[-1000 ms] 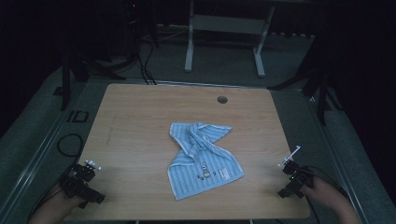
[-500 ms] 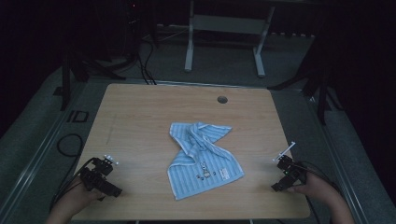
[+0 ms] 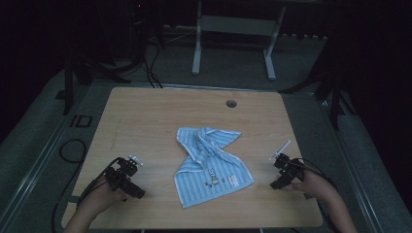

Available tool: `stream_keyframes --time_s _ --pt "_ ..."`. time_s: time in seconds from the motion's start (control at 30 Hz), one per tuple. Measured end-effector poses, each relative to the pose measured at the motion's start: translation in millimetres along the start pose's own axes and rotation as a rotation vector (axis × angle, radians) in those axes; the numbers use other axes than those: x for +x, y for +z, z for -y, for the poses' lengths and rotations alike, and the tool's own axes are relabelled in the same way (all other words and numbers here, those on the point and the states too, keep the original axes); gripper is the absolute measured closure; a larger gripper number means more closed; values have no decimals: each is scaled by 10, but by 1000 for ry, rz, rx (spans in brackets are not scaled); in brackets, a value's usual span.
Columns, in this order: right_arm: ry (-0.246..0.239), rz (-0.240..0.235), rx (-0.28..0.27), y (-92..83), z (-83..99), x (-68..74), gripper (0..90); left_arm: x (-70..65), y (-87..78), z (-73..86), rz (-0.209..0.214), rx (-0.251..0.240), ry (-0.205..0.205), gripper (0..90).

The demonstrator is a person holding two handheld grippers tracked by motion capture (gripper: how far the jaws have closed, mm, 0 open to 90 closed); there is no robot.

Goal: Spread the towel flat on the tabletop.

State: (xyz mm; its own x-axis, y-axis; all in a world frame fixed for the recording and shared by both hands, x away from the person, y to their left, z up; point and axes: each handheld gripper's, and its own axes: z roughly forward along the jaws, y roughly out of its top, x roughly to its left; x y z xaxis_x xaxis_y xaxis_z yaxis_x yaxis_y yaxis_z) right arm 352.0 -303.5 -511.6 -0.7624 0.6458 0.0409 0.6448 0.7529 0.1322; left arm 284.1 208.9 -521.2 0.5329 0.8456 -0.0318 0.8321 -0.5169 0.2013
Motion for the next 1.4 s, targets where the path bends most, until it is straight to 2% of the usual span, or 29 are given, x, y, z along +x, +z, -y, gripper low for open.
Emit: stream_keyframes --time_s 0.07,0.63,0.7,0.8,0.93,1.13,1.23,1.4 --pt "-13 -10 2 13 -75 26 310 -52 2 -63 6 -9 2 34" --pt "-93 -23 -64 -16 -650 143 431 -512 7 -612 33 -35 125 51" --pt "-108 -24 -73 -35 -717 164 445 -576 20 -681 32 -36 138 51" --pt "-127 -22 -83 -47 -831 206 456 -705 11 -783 5 -44 172 51" --pt "-149 -23 -98 -51 -996 270 460 -842 -10 -933 29 -62 208 51" --pt "-171 -43 -133 -32 -1269 370 493 -990 40 -1169 26 -69 238 63" --pt "-182 -52 -141 6 -1404 417 497 -1056 38 -1271 29 -103 240 132" --pt "-195 -61 -141 84 -1582 494 501 -1206 86 -1486 34 -124 268 147"
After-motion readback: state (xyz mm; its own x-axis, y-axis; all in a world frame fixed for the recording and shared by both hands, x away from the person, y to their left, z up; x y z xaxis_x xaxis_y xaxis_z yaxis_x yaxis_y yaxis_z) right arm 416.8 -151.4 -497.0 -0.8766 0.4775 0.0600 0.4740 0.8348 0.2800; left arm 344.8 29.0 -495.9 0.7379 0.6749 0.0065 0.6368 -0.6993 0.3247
